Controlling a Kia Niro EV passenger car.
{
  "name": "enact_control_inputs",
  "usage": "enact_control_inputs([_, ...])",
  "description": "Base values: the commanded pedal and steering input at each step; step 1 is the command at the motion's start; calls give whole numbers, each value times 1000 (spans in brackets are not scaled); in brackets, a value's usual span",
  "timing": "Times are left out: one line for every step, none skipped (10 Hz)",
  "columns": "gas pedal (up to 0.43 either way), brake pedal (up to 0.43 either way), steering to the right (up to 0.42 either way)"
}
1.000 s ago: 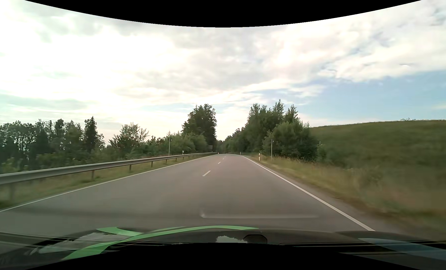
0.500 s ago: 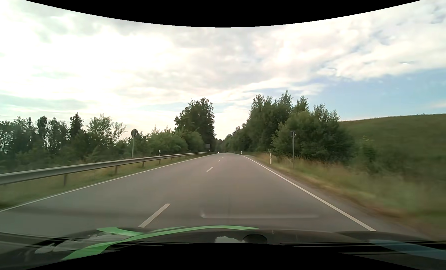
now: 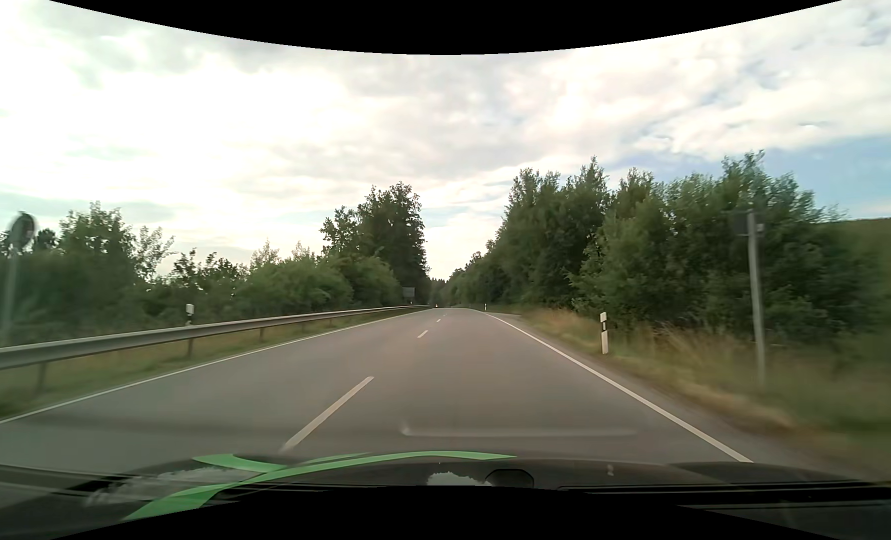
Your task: Follow the waypoints while adhering to traffic rules and regulations
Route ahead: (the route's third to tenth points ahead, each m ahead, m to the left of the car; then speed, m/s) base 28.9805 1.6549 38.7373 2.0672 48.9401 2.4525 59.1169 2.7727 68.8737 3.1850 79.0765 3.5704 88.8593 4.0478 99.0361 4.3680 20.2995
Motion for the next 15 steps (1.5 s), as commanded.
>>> enact_control_inputs([358, 0, -3])
enact_control_inputs([358, 0, -3])
enact_control_inputs([339, 0, -3])
enact_control_inputs([331, 0, -3])
enact_control_inputs([331, 0, -3])
enact_control_inputs([331, 0, -3])
enact_control_inputs([319, 0, -3])
enact_control_inputs([287, 0, -3])
enact_control_inputs([287, 0, -3])
enact_control_inputs([287, 0, -3])
enact_control_inputs([287, 0, -3])
enact_control_inputs([299, 0, -3])
enact_control_inputs([299, 0, -3])
enact_control_inputs([299, 0, -3])
enact_control_inputs([299, 0, -3])
